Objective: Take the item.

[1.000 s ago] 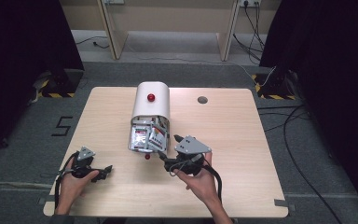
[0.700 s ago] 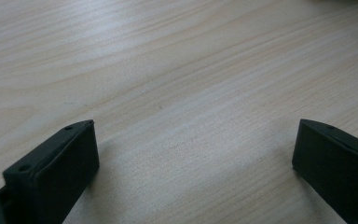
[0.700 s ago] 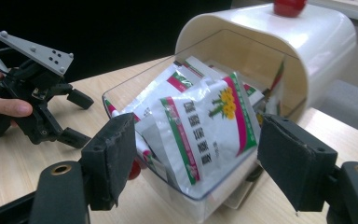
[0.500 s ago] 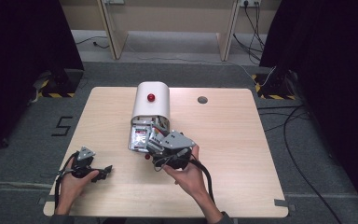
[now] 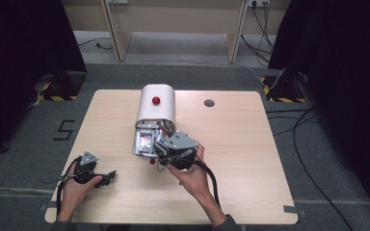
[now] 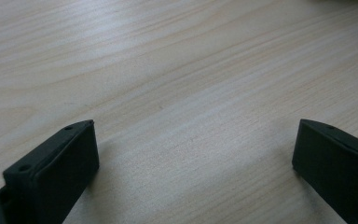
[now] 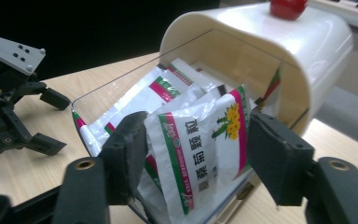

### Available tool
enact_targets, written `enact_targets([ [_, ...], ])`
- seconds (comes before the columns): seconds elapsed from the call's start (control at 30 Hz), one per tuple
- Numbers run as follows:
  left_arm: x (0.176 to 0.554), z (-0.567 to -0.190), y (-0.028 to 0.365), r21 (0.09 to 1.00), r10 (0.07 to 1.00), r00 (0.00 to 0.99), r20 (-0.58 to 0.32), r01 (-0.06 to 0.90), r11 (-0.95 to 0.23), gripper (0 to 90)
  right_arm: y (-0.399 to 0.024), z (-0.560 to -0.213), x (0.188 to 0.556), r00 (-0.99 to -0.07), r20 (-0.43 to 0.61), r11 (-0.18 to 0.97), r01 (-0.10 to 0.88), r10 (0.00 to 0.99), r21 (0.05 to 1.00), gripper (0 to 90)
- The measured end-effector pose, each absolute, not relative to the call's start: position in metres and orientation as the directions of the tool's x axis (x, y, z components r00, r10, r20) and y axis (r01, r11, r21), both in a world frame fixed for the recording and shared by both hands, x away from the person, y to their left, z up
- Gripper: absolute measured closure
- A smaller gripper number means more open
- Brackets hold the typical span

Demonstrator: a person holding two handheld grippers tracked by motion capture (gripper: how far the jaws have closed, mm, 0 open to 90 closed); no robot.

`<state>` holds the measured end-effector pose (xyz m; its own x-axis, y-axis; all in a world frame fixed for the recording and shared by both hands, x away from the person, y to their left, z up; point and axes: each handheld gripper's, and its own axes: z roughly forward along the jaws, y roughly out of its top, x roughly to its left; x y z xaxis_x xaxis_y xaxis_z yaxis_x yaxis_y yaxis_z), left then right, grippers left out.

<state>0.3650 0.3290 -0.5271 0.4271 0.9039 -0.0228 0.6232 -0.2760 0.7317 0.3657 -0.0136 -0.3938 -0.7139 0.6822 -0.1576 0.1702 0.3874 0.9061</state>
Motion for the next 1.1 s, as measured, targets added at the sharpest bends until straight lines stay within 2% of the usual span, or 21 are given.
enact_targets([
  [0.2,0.365,-0.527,0.329,0.732,0.904,0.427,-0.022,0.623,-0.276,0.0,-0.018,-0.394,0.367,-0.67,-0.22,0.434,0.168,0.709,0.885,50.7],
  [0.63,0.365,-0.527,0.329,0.732,0.904,0.427,-0.022,0.623,-0.276,0.0,-0.018,-0.401,0.375,-0.687,-0.225,0.432,0.143,0.691,0.891,76.2],
  [0.77,0.365,-0.527,0.329,0.732,0.904,0.427,-0.022,0.623,-0.276,0.0,-0.021,-0.401,0.374,-0.685,-0.221,0.412,0.126,0.694,0.902,81.1],
  [1.1,0.365,-0.527,0.329,0.732,0.904,0.427,-0.022,0.623,-0.277,0.0,-0.029,-0.386,0.355,-0.697,-0.22,0.359,0.058,0.683,0.932,84.9],
])
